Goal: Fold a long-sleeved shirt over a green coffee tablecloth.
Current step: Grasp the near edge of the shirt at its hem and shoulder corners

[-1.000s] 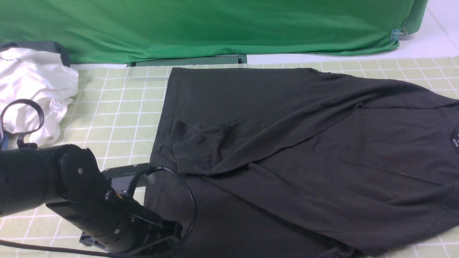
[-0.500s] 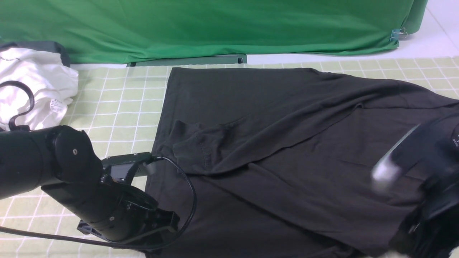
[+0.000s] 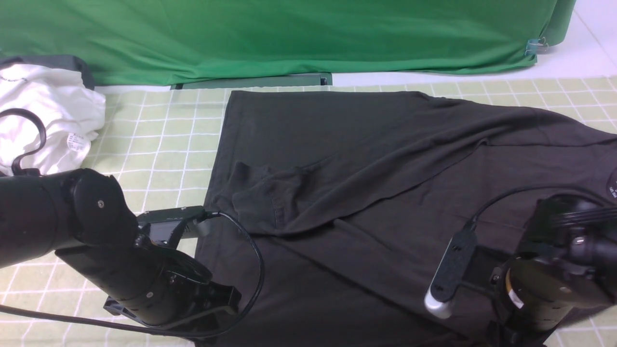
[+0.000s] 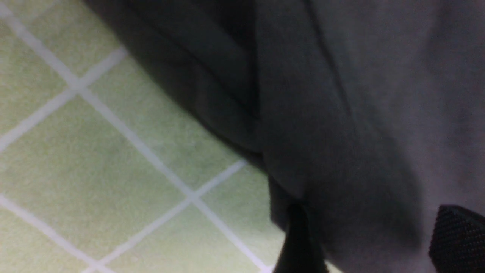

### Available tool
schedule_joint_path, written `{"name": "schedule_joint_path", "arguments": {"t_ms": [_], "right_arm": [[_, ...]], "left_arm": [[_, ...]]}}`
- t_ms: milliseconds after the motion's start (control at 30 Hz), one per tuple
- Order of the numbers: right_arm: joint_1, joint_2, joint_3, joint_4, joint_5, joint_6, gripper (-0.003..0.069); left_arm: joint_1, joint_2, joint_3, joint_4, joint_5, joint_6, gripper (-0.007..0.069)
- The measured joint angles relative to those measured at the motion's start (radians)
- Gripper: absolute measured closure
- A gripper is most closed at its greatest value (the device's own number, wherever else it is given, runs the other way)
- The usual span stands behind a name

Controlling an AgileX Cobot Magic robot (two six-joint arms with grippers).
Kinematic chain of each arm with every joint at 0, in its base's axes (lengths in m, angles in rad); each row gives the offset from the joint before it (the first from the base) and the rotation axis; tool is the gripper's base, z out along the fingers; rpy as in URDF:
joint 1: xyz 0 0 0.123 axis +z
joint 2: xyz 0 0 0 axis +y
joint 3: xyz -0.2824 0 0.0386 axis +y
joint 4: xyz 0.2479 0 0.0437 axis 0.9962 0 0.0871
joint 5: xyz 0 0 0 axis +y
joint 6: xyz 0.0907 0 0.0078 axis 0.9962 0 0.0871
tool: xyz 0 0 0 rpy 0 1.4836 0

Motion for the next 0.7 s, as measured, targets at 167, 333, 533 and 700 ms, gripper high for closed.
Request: {"name": "schedule_joint_path", "arguments": {"t_ms": [167,333,533,700], "right_arm": [[0.001,0.011,-0.002,-0.004,-0.003,0.000,0.0215],[0.001,0.011,-0.002,-0.004,-0.009,0.000,0.0231],[0.001,0.017,-0.002,0.014,-0.020,0.000,0.0557],[0.001,0.013,-0.023,0.030,0.015,0.000,0.0616]], "left_arm": [[0.000,0.000,0.000,0.000,-0.001,0.000,0.0595],[0.000,0.000,0.000,0.000,-0.001,0.000,0.0595],[0.000,0.000,0.000,-0.001,-0.011,0.000,0.0595],[0.000,-0.033,-0.001,-0.009,-0.013,0.000,0.0595]]}}
